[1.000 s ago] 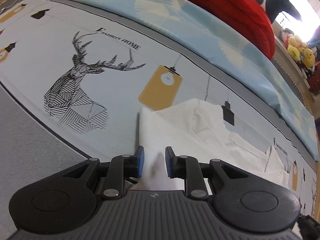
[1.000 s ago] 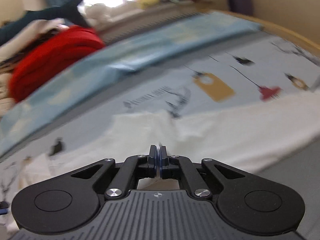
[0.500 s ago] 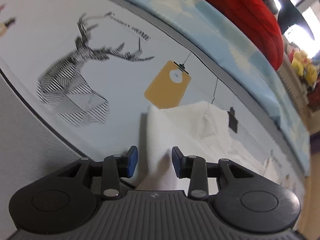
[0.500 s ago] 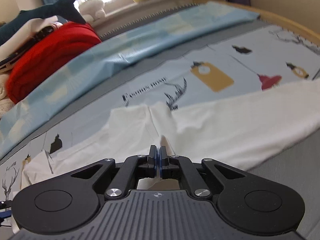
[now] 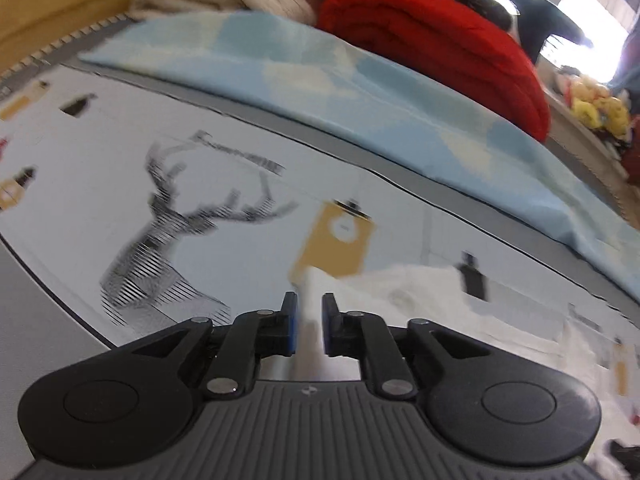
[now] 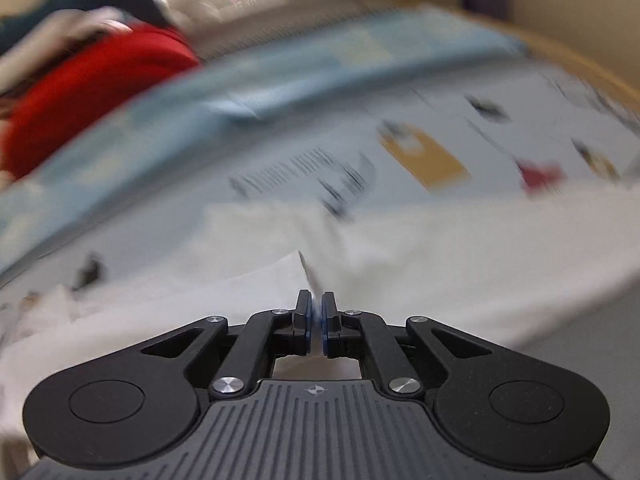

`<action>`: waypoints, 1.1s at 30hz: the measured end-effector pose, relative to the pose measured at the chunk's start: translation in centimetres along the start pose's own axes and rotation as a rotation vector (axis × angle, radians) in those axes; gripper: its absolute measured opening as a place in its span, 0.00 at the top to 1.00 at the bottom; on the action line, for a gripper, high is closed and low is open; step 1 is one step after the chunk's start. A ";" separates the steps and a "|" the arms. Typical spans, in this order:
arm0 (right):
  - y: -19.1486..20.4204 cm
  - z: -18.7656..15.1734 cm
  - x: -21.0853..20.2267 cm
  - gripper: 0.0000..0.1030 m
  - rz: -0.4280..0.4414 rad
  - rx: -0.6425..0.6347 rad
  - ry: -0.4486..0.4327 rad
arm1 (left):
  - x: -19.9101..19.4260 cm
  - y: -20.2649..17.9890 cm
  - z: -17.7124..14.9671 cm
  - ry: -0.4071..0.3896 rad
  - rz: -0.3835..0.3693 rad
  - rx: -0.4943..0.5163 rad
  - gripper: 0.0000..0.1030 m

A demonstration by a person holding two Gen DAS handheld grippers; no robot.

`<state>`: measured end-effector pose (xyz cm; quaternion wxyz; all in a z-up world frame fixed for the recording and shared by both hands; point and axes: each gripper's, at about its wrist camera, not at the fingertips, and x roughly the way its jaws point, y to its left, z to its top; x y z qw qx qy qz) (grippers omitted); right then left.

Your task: Fold small clothes

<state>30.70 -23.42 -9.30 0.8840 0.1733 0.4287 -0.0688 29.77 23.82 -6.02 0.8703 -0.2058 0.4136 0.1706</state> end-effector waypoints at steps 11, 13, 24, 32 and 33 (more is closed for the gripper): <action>-0.6 0.0 1.6 0.96 0.137 0.060 0.145 | 0.3 -0.5 -3.1 0.232 -0.099 -0.125 0.86; -0.8 -0.2 2.4 0.96 0.115 0.053 0.192 | -0.1 -0.4 -3.4 0.253 -0.103 -0.147 0.86; -4.0 1.2 0.2 0.86 0.101 0.107 0.126 | 0.9 1.5 -4.8 0.318 0.120 -0.222 0.97; -12.1 3.5 -2.8 0.80 0.042 0.245 0.005 | -4.4 -5.8 -4.2 0.225 -0.167 -0.091 0.78; -13.4 3.7 -3.0 0.80 0.026 0.269 -0.008 | -4.6 -6.7 -4.7 0.235 -0.182 -0.060 0.78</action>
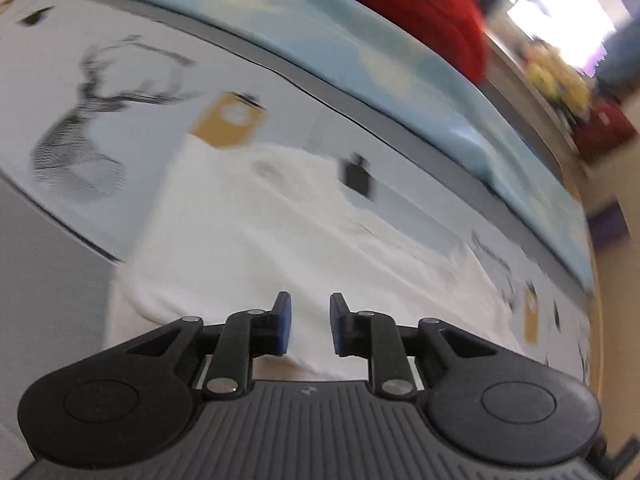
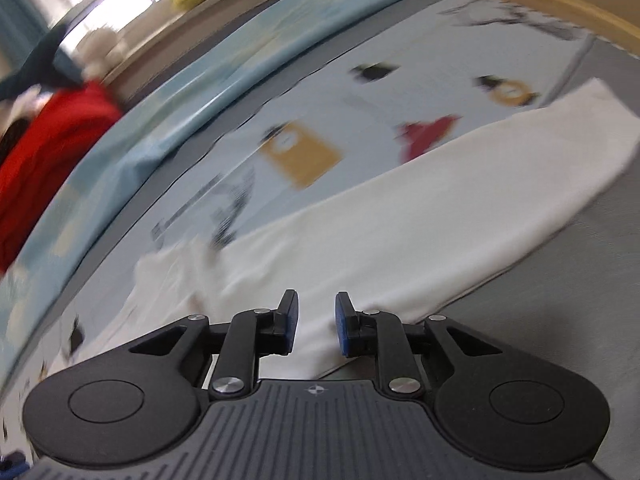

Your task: Fold small clothes

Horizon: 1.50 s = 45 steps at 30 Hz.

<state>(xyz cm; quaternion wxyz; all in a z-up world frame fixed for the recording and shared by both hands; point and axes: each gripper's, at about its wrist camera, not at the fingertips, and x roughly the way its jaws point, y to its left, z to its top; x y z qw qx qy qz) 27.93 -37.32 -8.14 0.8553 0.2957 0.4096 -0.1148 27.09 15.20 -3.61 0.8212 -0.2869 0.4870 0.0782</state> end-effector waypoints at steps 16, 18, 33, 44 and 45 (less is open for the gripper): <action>-21.4 5.5 1.2 0.66 -0.193 0.497 -0.223 | 1.5 -4.9 -2.9 0.062 -0.024 0.240 0.76; -21.6 5.8 1.6 0.66 -0.183 0.476 -0.264 | 1.4 -4.9 -3.0 0.066 -0.027 0.256 0.75; -4.3 5.5 -0.8 0.95 -0.221 -0.061 -0.495 | -1.1 -0.1 -0.2 0.028 -0.026 0.163 0.75; 22.7 -13.0 -5.3 0.94 0.572 -0.688 -0.235 | -4.9 6.7 3.4 -0.047 -0.035 0.011 0.75; 23.8 -15.0 -4.8 0.94 0.601 -0.718 -0.138 | -5.0 7.2 3.7 -0.049 -0.035 -0.001 0.75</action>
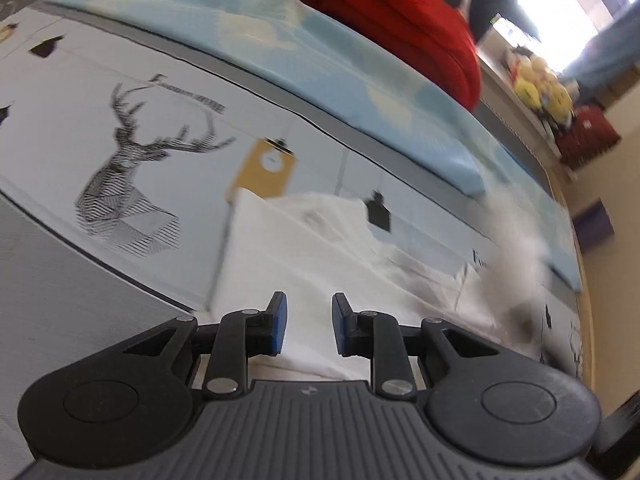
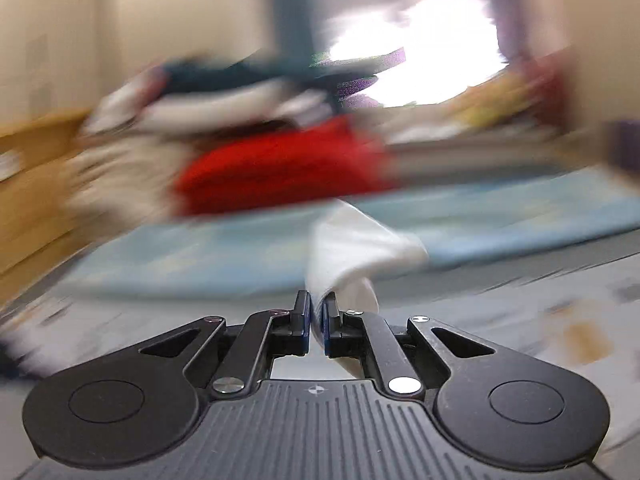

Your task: Fold small clothes

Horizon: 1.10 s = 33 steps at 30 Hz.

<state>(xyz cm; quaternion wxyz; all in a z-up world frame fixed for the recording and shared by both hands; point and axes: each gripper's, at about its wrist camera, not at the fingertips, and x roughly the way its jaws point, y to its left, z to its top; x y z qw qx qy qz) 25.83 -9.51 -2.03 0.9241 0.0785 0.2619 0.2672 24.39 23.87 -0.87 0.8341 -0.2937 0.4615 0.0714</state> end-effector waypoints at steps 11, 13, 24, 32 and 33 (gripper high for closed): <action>1.4 0.5 -1.0 0.79 -0.123 0.162 0.378 | 1.0 2.5 0.2 0.033 -0.028 -0.045 0.75; -0.5 0.3 -3.0 0.73 -0.146 0.200 0.297 | 2.3 2.7 -0.2 0.061 -0.016 -0.040 0.75; -8.9 0.7 -2.7 0.71 -0.359 0.407 0.276 | 9.3 2.4 -1.8 0.135 0.069 -0.019 0.75; -13.3 0.8 -1.9 0.71 -0.412 0.520 0.271 | 11.1 1.2 -2.3 0.138 0.100 0.077 0.90; -13.6 0.8 -2.0 0.71 -0.414 0.532 0.269 | 10.8 1.0 -2.2 0.126 0.104 0.093 0.97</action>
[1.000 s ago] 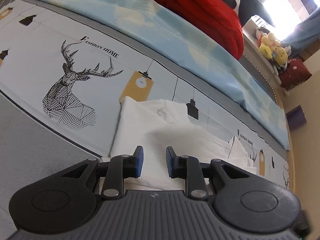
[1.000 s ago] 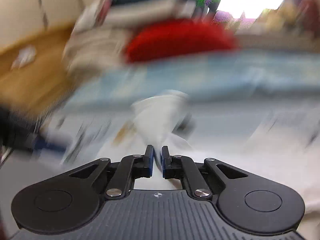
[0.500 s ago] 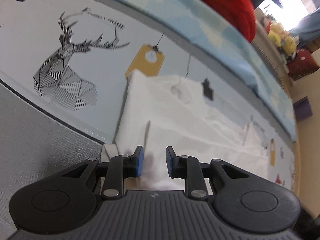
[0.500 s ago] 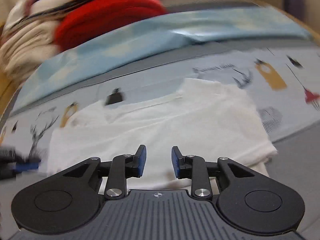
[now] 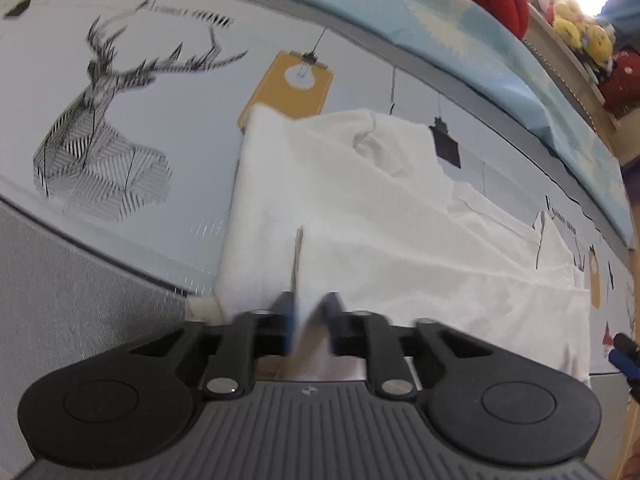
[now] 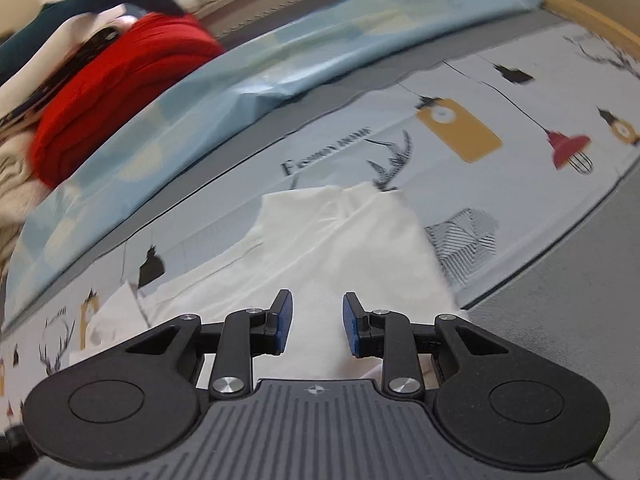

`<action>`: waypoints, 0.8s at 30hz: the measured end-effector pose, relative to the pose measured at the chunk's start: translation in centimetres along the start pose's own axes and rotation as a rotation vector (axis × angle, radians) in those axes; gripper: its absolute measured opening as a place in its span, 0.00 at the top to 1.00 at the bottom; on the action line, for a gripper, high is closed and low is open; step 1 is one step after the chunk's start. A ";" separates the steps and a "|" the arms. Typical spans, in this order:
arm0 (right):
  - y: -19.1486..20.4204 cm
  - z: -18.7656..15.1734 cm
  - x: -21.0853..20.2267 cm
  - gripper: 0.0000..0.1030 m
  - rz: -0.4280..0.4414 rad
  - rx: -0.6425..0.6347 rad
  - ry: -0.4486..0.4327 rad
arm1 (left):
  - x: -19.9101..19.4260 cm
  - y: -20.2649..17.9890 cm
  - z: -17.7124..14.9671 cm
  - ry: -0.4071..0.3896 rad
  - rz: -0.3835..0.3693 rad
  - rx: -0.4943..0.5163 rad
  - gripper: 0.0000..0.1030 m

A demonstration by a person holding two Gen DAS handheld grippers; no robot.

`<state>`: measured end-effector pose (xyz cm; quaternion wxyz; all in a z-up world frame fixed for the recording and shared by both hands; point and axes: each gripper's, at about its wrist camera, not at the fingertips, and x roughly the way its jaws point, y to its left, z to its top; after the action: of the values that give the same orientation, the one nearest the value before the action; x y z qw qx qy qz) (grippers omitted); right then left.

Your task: Fold small clothes

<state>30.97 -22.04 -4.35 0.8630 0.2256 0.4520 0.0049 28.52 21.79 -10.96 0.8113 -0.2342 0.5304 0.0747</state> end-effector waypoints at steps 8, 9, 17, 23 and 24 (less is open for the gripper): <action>-1.1 -0.4 0.7 0.71 -0.006 0.025 0.029 | -5.8 -0.2 1.8 -0.248 0.053 0.001 0.96; -1.2 -0.6 0.9 0.71 -0.011 0.022 0.038 | -5.6 0.3 2.1 -0.232 0.067 -0.025 0.96; -5.2 -1.5 3.7 0.72 -0.205 0.103 0.139 | -4.5 1.1 2.1 -0.158 0.034 -0.058 0.89; -7.0 -1.1 2.3 0.71 -0.337 0.184 0.044 | -2.5 1.6 1.5 -0.068 0.006 -0.081 0.89; -6.9 -1.0 1.9 0.71 -0.290 0.201 0.025 | -2.6 1.5 1.4 -0.074 0.006 -0.077 0.89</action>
<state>29.95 -27.43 -9.01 0.8220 0.2433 0.4887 -0.1621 28.02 24.10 -8.60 0.8206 -0.2606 0.4974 0.1060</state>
